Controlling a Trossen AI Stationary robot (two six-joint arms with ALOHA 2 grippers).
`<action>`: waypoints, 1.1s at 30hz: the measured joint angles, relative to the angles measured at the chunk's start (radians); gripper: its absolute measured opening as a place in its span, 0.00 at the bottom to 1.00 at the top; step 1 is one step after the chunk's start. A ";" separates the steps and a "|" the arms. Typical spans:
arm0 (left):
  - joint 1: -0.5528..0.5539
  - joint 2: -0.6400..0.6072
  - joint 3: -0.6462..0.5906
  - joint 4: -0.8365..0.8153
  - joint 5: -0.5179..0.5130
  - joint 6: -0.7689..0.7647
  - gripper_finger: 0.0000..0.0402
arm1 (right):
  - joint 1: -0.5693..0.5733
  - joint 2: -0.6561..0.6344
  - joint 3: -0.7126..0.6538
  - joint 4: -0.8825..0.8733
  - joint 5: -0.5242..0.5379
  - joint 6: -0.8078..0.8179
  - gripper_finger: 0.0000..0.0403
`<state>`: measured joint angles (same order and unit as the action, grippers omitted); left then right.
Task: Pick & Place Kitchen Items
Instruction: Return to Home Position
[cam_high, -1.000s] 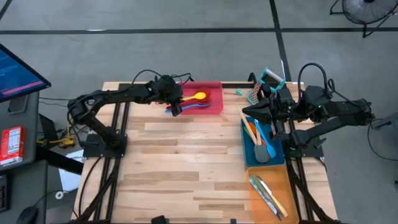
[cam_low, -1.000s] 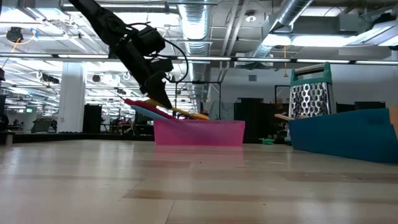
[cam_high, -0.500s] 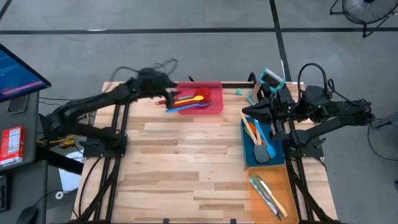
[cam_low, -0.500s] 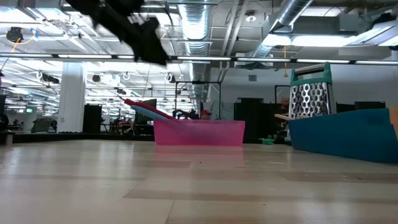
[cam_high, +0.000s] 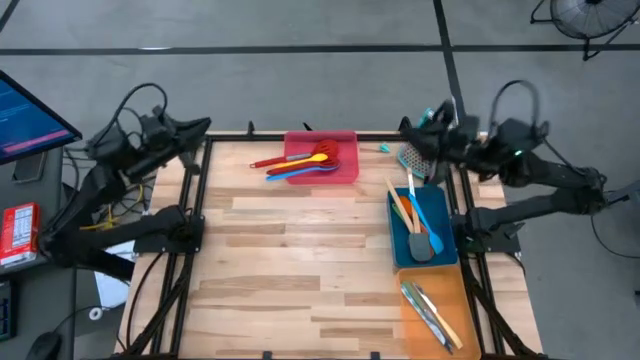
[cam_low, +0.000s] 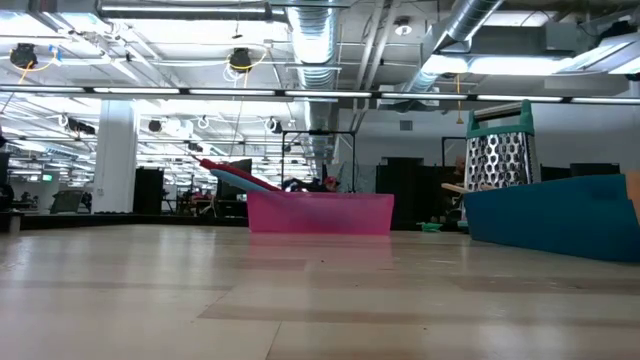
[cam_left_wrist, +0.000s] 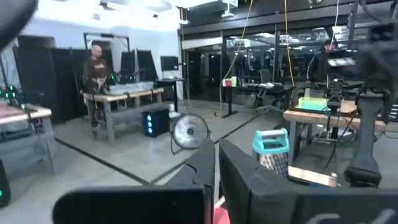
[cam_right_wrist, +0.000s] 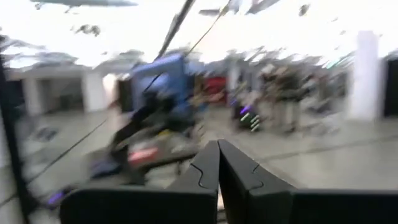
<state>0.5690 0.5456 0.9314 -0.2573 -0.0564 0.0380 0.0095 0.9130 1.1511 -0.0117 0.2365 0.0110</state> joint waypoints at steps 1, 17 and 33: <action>0.000 -0.024 0.000 -0.030 -0.001 -0.010 0.01 | -0.038 -0.015 0.000 0.014 -0.004 -0.014 0.00; 0.000 -0.144 -0.219 0.017 0.113 -0.130 0.00 | -0.581 -0.288 -0.395 0.072 -0.473 0.131 0.00; -0.086 -0.214 -0.604 0.273 -0.061 -0.302 0.00 | -0.584 -0.454 -0.849 0.520 -0.471 0.377 0.00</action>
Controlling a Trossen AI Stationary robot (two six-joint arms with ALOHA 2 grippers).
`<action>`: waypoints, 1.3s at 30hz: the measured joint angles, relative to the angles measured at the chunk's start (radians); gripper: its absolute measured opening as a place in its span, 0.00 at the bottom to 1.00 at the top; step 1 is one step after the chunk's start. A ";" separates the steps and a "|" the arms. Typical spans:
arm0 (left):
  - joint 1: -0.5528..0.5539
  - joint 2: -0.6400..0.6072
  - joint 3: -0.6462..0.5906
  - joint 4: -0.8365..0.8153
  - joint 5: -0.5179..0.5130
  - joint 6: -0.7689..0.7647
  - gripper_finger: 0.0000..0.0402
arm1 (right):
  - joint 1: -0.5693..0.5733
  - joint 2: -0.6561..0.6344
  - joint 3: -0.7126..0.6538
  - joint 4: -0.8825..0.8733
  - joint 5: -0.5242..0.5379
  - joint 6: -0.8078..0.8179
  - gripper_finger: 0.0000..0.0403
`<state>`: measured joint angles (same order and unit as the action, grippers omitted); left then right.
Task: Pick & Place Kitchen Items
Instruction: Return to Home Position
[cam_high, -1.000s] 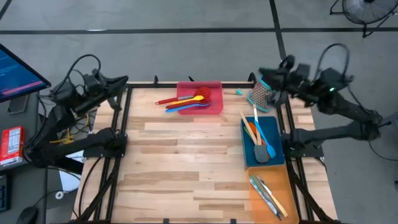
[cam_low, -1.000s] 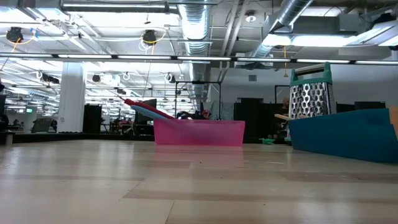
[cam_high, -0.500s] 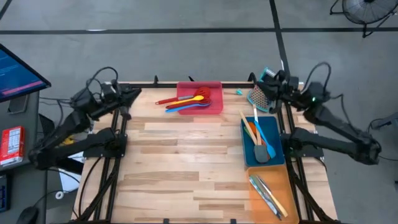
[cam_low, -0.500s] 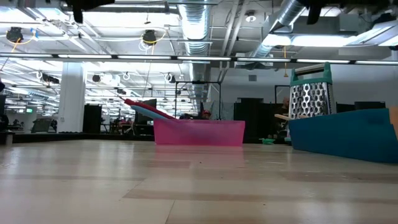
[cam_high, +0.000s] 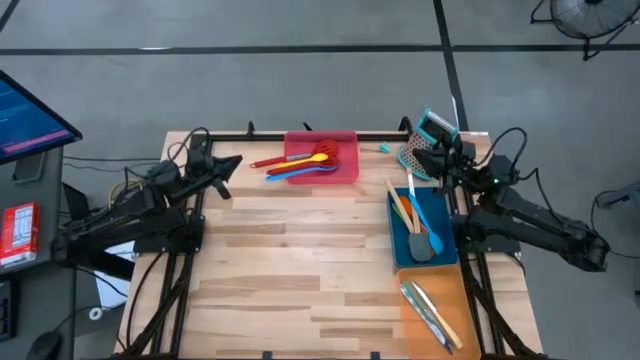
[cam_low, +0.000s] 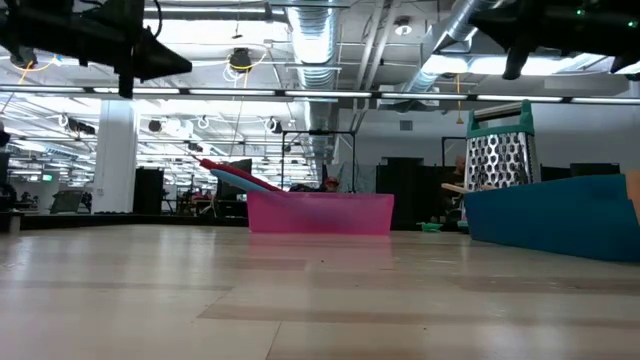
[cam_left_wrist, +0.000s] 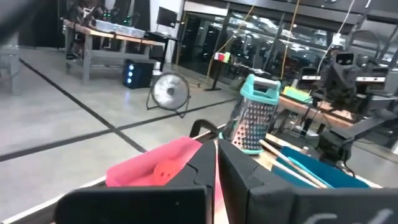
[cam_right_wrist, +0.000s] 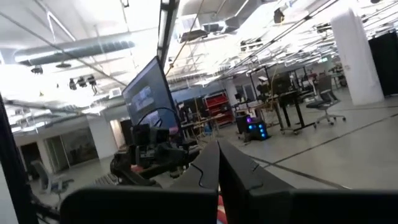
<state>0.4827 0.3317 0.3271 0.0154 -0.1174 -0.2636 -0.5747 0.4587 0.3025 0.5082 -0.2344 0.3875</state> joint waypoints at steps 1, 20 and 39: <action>-0.023 0.001 -0.018 0.023 -0.024 0.001 0.00 | 0.004 -0.003 -0.002 -0.007 0.000 -0.012 0.00; -0.200 -0.142 -0.147 0.210 -0.024 -0.030 0.00 | -0.115 -0.051 -0.128 0.212 -0.117 0.007 0.00; -0.200 -0.242 -0.274 0.133 -0.083 -0.082 0.00 | -0.327 -0.099 -0.202 0.180 -0.371 0.079 0.00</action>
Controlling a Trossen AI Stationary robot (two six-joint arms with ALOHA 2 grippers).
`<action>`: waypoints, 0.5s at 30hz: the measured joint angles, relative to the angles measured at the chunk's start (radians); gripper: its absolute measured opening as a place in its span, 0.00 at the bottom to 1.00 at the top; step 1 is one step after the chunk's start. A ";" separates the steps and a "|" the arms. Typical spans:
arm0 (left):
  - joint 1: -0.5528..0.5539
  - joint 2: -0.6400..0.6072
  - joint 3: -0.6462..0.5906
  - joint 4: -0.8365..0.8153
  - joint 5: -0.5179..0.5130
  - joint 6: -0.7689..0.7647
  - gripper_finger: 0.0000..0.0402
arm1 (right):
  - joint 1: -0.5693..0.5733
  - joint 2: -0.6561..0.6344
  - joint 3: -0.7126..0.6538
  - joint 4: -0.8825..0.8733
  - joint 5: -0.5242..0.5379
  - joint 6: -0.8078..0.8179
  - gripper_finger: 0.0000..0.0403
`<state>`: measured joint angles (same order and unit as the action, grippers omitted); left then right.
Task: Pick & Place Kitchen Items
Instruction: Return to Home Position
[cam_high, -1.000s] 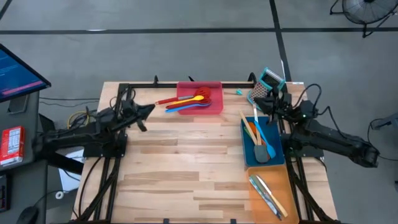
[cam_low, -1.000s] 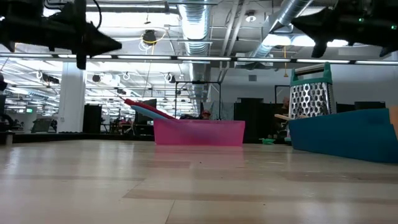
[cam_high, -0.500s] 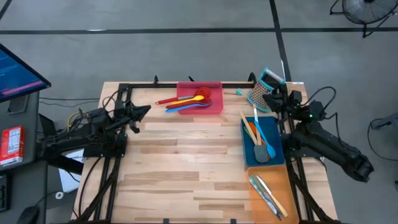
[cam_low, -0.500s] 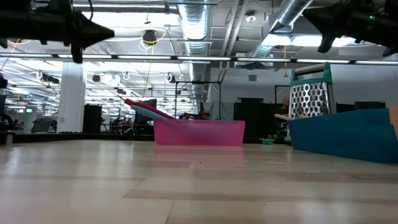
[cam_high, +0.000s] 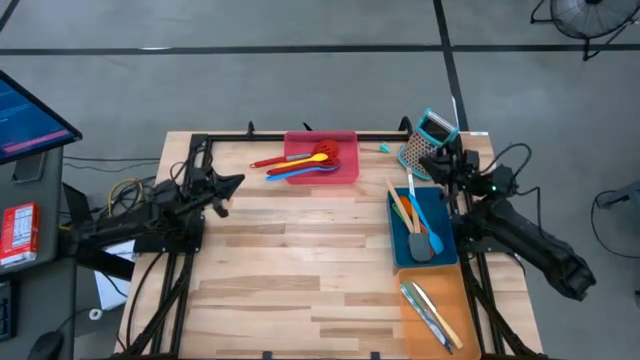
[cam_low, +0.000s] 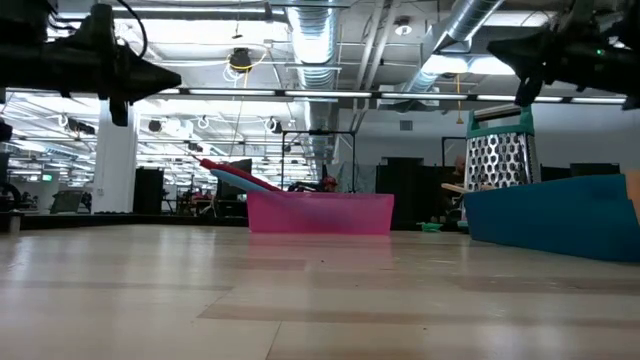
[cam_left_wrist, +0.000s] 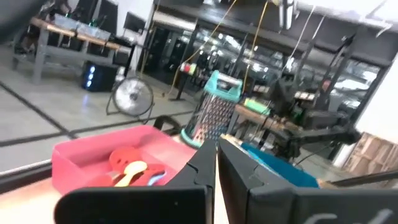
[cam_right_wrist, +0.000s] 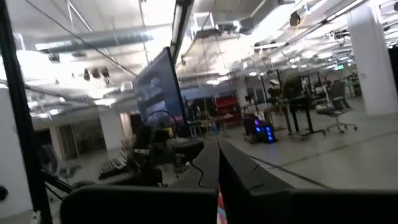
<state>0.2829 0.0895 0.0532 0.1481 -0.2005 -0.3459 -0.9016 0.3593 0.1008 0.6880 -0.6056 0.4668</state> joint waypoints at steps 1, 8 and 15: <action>0.000 -0.017 -0.005 0.001 0.002 0.000 0.00 | 0.000 -0.003 -0.023 0.035 0.004 0.022 0.00; 0.001 -0.088 -0.041 -0.050 0.006 0.006 0.00 | 0.000 -0.015 -0.093 0.166 0.065 0.135 0.00; 0.001 -0.082 -0.046 -0.041 -0.013 0.024 0.01 | 0.005 -0.012 -0.093 0.055 0.081 0.136 0.01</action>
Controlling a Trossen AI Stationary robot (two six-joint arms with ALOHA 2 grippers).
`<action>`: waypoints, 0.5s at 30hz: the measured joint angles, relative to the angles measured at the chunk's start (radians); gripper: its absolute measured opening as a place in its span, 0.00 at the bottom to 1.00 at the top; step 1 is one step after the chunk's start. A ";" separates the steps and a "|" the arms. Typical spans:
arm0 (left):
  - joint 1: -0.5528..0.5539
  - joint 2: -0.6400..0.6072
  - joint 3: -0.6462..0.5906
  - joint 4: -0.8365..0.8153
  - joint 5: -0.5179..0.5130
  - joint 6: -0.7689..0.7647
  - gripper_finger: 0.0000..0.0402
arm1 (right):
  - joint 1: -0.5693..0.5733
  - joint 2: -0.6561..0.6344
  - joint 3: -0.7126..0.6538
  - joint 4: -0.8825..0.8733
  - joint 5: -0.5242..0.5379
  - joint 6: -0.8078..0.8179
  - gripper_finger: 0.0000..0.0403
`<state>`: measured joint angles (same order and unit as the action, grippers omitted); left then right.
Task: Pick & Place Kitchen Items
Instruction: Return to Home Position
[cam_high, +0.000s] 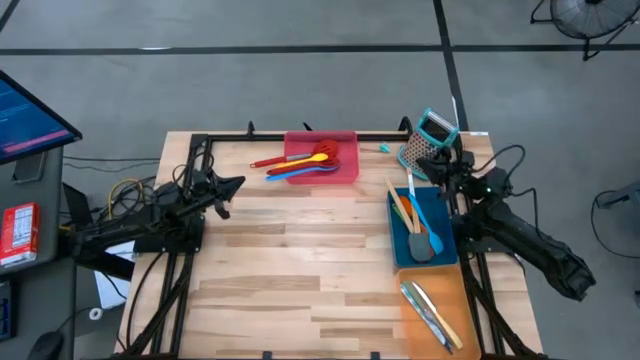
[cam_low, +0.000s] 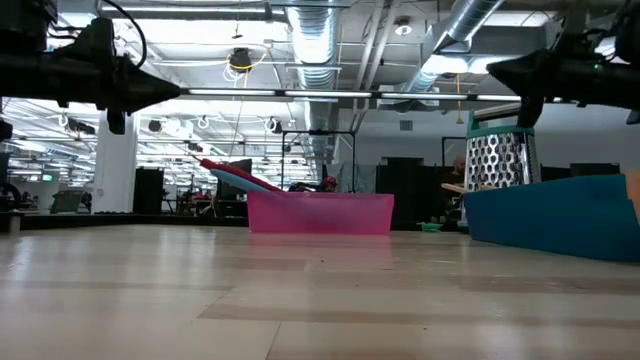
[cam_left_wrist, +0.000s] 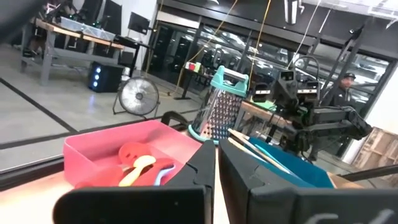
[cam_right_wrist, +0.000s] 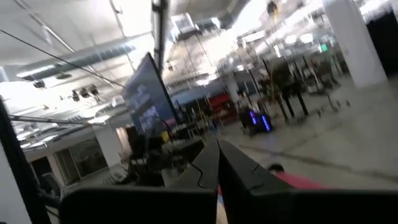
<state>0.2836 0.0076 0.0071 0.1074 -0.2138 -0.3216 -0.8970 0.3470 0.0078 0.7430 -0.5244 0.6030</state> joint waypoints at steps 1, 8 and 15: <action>0.000 0.001 0.000 0.000 0.000 0.001 0.01 | 0.000 0.000 0.000 -0.026 0.000 0.000 0.01; 0.000 0.001 0.000 0.005 0.000 0.002 0.01 | 0.000 0.001 0.000 -0.186 0.000 0.000 0.02; 0.000 0.001 0.000 0.006 -0.003 0.002 0.01 | 0.000 0.001 0.000 -0.356 0.000 0.000 0.02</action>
<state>0.2836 0.0082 0.0067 0.1131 -0.2169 -0.3192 -0.8970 0.3477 0.0074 0.3872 -0.5240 0.6029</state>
